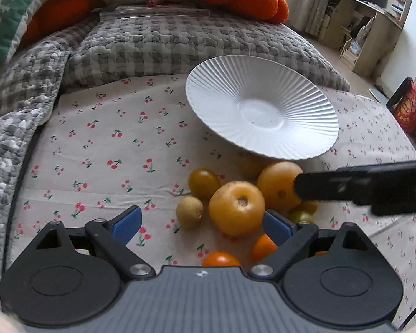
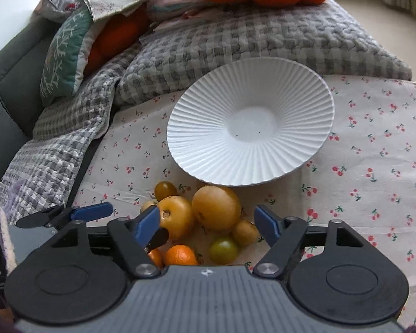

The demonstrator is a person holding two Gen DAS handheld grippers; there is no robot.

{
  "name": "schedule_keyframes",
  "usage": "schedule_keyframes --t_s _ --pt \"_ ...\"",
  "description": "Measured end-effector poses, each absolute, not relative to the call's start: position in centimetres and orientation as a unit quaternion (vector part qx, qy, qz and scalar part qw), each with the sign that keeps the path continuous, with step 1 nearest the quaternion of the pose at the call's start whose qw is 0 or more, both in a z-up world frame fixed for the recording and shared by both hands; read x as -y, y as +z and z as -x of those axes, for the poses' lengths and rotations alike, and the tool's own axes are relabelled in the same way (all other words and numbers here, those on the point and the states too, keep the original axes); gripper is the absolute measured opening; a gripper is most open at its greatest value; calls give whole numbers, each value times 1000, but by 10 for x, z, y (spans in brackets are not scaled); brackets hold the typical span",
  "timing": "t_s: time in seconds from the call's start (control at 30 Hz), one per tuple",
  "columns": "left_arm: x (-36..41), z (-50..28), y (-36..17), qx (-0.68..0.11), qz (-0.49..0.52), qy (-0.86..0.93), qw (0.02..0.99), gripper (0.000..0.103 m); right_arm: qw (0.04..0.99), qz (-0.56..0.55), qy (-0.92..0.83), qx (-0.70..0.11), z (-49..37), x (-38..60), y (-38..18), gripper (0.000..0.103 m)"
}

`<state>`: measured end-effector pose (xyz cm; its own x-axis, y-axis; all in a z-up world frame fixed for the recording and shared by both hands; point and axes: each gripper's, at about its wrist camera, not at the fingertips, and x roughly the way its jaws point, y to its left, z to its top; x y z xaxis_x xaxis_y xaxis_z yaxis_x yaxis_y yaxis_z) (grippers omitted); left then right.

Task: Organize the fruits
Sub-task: 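Close the left tool on a yellow pear while the right tool grasps a large orange citrus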

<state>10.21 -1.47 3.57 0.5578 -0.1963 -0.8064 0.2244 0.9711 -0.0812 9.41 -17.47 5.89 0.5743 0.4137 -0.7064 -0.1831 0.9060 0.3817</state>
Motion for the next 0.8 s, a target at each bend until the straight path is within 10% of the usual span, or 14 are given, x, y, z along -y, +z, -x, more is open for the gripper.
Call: schedule_keyframes --t_s 0.8 --pt "40 -111 20 -438 -66 -127 887 69 881 -85 159 -437 -116 160 37 44"
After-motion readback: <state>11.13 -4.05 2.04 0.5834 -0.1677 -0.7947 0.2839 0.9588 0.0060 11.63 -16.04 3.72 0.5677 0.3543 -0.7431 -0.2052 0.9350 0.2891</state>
